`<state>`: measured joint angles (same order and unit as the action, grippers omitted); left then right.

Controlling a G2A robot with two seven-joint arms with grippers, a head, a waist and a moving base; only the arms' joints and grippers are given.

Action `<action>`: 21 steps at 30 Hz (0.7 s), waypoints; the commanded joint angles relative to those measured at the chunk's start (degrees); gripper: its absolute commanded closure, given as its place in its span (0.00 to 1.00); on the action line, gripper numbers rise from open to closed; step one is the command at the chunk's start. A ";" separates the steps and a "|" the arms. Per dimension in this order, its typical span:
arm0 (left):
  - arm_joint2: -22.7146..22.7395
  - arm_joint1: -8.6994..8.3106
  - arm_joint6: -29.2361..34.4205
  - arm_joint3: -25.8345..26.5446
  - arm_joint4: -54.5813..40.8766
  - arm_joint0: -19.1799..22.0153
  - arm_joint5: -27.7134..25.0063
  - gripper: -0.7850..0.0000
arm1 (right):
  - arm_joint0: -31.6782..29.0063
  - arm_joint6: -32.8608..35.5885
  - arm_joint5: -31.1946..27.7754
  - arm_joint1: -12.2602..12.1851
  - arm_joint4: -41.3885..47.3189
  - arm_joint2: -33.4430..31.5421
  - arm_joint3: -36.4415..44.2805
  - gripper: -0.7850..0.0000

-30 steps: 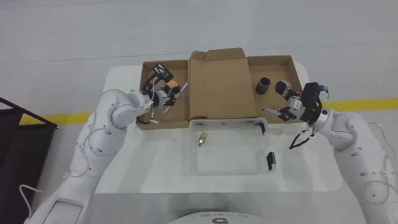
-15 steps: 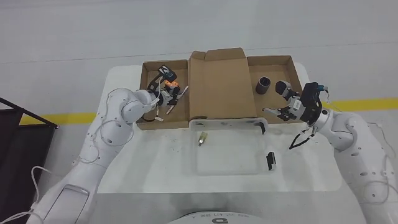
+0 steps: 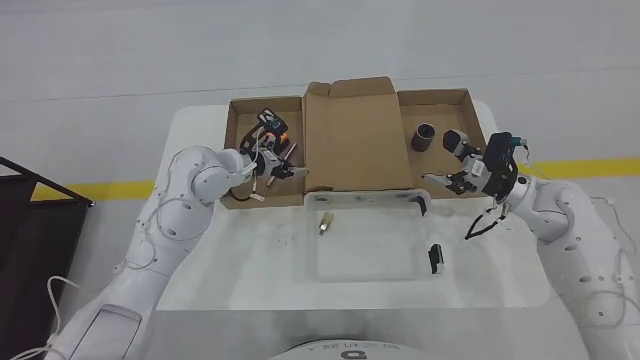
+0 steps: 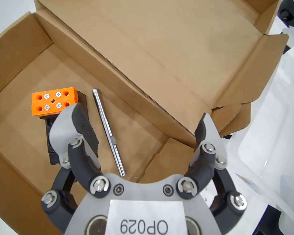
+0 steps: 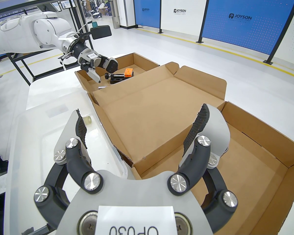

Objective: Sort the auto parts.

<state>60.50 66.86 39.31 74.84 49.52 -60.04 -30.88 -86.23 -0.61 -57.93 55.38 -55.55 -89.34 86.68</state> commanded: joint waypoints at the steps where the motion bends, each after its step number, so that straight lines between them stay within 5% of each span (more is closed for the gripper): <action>1: 0.00 0.00 0.00 0.00 0.00 0.00 0.00 0.00 | 0.00 0.00 0.00 0.00 0.00 0.00 0.00 0.00; 7: 0.01 0.00 -0.26 0.02 0.03 -0.17 0.14 0.00 | -0.09 0.08 -0.07 0.03 0.04 0.61 0.83 0.00; 17: 9.83 -2.79 -9.64 8.83 -0.47 -11.06 -4.54 0.00 | -0.40 1.53 -0.07 -0.82 5.50 7.46 10.71 0.00; 21: 9.83 -2.79 -9.64 8.83 -0.47 -11.06 -4.54 0.00 | -0.40 1.53 -0.07 -0.82 5.50 7.46 10.71 0.00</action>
<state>70.43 64.05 29.62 83.73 49.05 -71.18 -35.45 -86.63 0.92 -58.00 54.55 -50.05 -81.88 97.39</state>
